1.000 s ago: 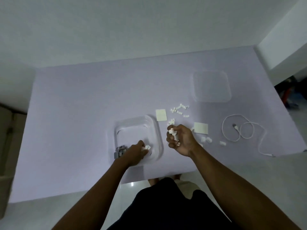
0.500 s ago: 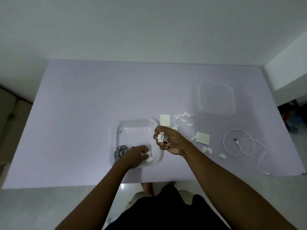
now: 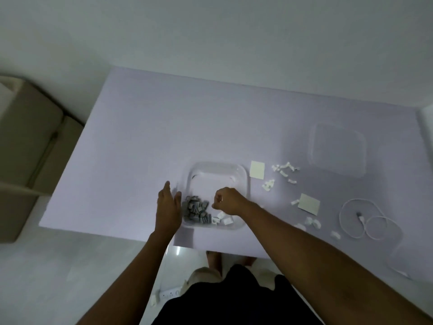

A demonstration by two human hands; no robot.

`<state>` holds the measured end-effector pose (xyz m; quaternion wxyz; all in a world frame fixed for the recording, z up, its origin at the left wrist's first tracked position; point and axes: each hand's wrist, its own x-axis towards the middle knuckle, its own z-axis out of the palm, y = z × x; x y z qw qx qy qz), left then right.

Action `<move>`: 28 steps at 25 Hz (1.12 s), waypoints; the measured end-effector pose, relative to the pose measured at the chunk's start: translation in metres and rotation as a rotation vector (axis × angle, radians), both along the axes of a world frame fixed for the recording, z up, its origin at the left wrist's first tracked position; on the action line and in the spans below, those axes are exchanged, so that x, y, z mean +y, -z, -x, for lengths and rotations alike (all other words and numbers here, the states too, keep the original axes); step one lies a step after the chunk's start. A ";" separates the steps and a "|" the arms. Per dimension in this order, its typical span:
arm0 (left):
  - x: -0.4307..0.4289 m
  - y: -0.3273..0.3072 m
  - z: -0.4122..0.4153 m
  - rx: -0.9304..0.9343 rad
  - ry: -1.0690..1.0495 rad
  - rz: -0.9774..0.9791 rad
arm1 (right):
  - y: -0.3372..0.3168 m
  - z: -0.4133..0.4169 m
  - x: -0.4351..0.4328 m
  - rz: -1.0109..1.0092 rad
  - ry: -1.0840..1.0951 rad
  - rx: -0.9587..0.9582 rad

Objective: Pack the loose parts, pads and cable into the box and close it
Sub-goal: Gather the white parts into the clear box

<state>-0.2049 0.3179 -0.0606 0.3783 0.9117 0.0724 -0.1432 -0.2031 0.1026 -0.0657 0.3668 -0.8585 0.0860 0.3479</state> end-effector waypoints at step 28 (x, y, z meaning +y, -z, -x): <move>-0.250 0.027 0.059 0.178 0.724 -0.264 | 0.007 0.169 -0.234 0.219 0.817 -0.202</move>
